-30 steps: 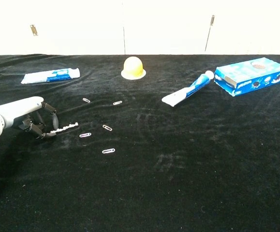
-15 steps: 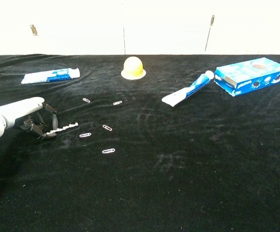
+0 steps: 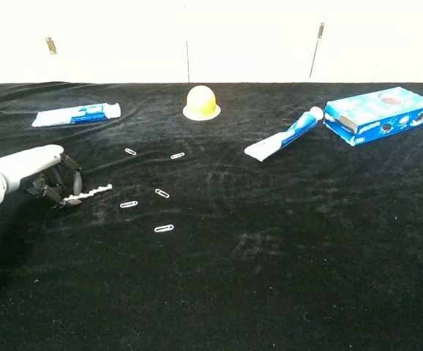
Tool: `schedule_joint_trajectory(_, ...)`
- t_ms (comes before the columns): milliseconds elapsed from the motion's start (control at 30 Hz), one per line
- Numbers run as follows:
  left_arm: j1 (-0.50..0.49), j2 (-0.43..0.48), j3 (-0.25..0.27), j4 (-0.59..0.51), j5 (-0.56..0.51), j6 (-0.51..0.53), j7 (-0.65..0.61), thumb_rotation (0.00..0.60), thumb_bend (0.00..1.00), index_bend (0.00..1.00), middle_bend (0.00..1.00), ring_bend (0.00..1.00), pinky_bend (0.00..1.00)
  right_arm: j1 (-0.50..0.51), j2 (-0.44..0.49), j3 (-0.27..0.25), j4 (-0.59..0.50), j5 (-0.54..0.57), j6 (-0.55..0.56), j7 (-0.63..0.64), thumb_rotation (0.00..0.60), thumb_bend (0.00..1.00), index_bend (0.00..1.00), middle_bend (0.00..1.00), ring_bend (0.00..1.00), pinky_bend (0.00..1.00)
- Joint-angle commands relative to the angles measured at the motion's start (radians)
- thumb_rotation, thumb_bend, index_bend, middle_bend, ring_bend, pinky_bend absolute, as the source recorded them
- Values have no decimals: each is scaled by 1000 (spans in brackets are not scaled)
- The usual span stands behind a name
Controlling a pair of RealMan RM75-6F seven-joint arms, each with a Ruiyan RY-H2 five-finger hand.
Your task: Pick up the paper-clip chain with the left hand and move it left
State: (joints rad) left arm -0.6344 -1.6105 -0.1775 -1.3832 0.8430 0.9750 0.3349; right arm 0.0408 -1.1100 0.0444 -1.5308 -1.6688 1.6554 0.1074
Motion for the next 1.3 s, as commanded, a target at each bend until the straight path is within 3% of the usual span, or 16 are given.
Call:
schedule_joint_trajectory(33,2,-2,-1,5,4,17,11,600,591,713,1000,1000,1000,1,0,0,0,0,-1,0,600,351,0,0,0,0)
schedule_joint_trajectory(633,52,85,-11,-105,124,186,40,600,594,768,1000,1000,1000,4,-5,-2,-2,-4,-7,-9,600,351,0,0,0,0)
schedule_joint_trajectory(1000,72,139,-25,-182,162,198,-3,600,594,768,1000,1000,1000,6,-5,-1,0,0,-11,-7,600,351,0,0,0,0)
schedule_joint_trajectory(1300,75,204,-20,-290,203,136,-86,600,594,769,1000,1000,1000,8,-8,3,-1,-2,-6,-5,600,351,0,0,0,0)
